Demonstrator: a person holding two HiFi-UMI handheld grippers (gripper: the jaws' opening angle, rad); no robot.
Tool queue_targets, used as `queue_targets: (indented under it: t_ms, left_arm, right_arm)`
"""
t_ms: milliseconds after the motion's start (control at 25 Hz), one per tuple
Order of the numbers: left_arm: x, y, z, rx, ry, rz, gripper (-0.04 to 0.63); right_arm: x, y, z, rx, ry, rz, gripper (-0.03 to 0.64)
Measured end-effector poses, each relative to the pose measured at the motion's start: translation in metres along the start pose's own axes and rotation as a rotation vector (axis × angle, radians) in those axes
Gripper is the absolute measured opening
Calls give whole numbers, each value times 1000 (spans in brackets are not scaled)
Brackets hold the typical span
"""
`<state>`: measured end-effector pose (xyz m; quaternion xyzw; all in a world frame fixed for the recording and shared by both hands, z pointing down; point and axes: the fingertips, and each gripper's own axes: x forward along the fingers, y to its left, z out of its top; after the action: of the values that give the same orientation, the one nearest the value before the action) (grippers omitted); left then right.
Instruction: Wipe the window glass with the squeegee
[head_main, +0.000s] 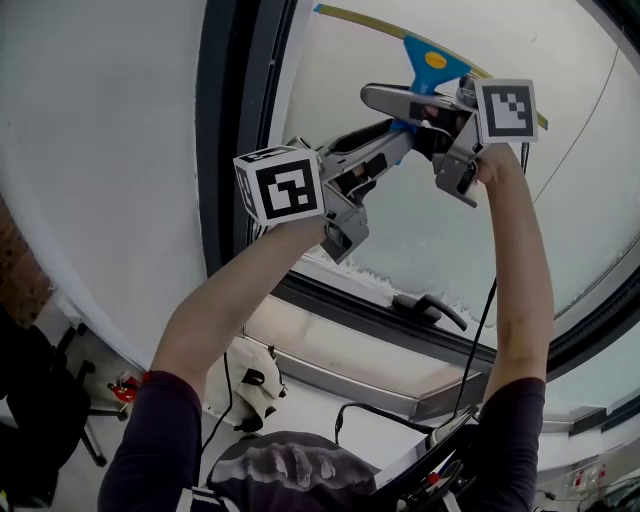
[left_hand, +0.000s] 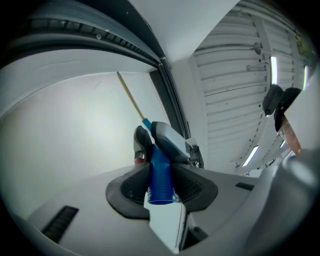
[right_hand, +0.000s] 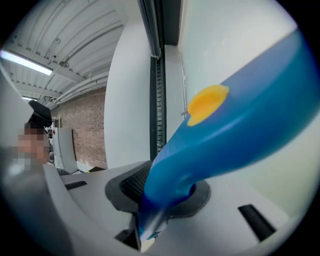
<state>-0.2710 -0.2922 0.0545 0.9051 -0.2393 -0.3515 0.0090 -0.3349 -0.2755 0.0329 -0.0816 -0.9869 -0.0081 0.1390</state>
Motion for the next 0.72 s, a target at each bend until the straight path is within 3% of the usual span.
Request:
queue_targets:
  t_ms: [120,280,600,720]
  left_arm:
    - [0,-1,1,-8,-51,14,144]
    - [-6,0,5,-4,-136,48,143]
    - [-6,-6,6,-2,-161,50,143]
    - [-10,-4,7,-3,-190,61,143]
  right_arm:
    - [-7,-6,5,0,-106,-27,80]
    - [-13,-4,1,26,-137,-18,105]
    - [-26,0,4,57,-275,-36,123]
    - [-34,-3,2,-9,-267,-69,169]
